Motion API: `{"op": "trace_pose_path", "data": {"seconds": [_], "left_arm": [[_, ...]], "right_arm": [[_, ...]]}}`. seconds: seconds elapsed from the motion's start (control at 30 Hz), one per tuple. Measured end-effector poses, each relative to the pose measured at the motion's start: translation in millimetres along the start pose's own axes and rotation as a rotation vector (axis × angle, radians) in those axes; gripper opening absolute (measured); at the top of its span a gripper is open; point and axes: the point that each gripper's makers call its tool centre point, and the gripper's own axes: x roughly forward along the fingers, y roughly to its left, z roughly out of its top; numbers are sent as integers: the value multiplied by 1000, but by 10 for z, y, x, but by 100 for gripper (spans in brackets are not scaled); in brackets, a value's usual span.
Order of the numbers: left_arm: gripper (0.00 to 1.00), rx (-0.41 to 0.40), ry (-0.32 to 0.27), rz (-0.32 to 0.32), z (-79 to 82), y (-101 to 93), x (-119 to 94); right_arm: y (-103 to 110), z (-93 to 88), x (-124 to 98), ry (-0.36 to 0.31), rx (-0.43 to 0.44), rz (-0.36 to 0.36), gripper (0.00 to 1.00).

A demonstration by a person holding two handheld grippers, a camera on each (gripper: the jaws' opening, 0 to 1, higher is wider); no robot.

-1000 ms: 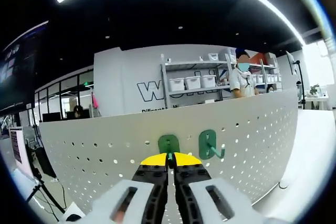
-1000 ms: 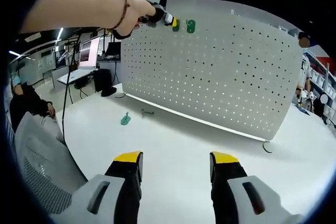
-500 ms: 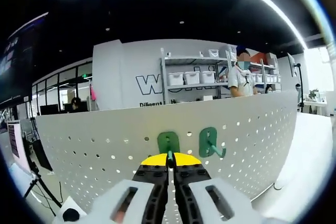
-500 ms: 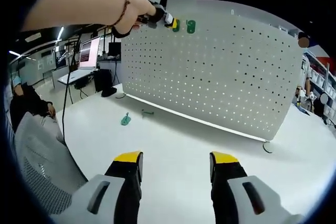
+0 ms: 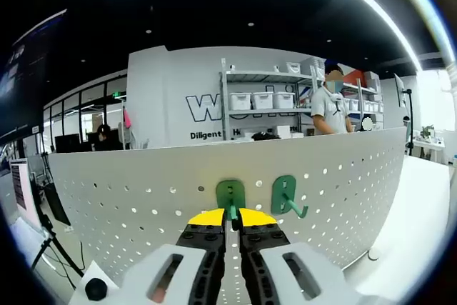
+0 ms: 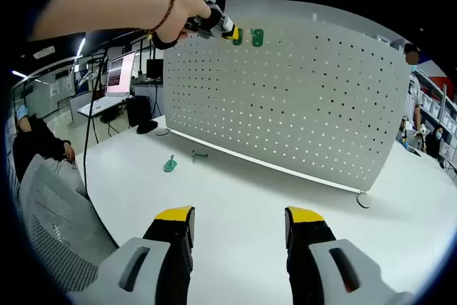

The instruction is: Insert the hook assembly into the mounting plate slot until the hook locks in place.

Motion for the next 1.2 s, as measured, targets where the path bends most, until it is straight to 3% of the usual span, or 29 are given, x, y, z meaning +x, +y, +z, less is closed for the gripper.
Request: {"op": "trace_pose_path", "data": {"seconds": [0.17,0.37,0.4,0.43,0.53,0.73,0.8,0.93,1.2], "left_arm": [[20,-48,-3,-3,14,18,-6],[29,-45,7,-27,4,11,-53],[32,-91,-40,-63,79,-31,-65],[35,-125,-47,-79,93,-38,-76],[46,-113,-22,-70,52,63,-111],[56,-87,-5,-90,20,182,-273],[59,-51,22,-91,-41,249,-351],[69,-76,64,-101,-177,383,-497],[77,-70,115,-104,-387,641,-828]], "right_arm": [[7,2,2,-2,0,3,48],[5,1,4,-1,-1,2,48],[8,0,5,0,-1,3,48],[9,1,4,-1,-1,4,48],[13,-1,5,0,-4,4,48],[14,-6,2,2,-7,3,48],[13,-1,0,1,-9,2,48],[22,-2,0,2,-11,4,49],[34,8,-12,-1,-33,0,48]]}}
